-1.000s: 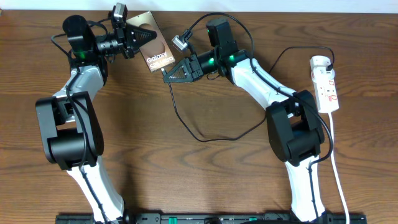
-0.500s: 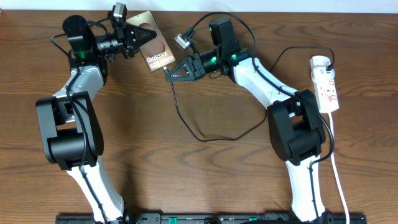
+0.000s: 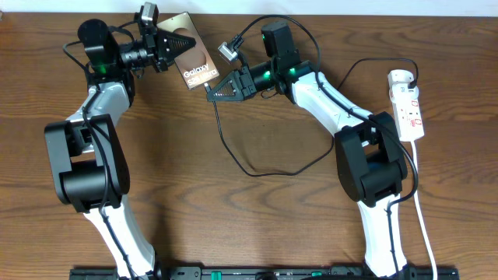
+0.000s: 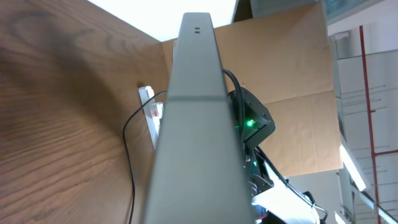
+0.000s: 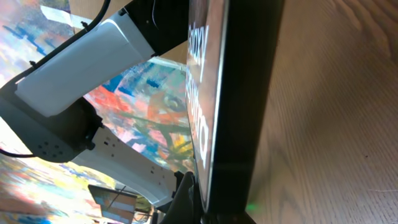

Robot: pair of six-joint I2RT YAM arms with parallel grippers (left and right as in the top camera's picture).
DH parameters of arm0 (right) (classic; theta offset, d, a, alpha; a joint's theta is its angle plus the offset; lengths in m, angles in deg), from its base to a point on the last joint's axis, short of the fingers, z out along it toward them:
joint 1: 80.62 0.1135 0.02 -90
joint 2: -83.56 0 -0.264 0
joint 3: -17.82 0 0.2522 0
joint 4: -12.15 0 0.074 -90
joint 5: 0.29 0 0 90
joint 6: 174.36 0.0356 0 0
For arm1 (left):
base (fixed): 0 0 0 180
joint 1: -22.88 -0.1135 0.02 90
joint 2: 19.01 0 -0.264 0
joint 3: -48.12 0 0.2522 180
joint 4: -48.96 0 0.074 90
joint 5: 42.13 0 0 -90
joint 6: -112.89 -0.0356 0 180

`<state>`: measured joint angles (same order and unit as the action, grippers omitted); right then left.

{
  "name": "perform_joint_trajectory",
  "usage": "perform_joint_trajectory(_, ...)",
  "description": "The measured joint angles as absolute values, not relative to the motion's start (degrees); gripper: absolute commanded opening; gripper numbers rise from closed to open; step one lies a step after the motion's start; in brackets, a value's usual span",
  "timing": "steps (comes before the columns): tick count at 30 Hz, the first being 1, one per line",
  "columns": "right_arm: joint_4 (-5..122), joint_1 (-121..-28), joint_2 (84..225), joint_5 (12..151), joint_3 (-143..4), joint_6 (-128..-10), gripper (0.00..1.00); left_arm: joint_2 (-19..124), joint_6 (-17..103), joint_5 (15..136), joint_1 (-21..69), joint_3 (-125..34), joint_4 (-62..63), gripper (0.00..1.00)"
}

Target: Plug charger to phone and switch on socket

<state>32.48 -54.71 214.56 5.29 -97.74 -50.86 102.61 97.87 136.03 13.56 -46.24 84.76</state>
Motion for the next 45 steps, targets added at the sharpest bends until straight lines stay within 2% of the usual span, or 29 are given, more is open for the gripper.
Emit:
perform_joint_trajectory(32,32.4,-55.43,214.56,5.29,-97.74,-50.84,0.01,102.61,97.85,135.64,14.55,-46.24,88.69,0.07)
perform_joint_trajectory(45,25.44,-55.76,214.78,5.29,-97.6,-45.95,0.01,102.61,98.15,133.67,14.35,-46.24,89.11,0.07)
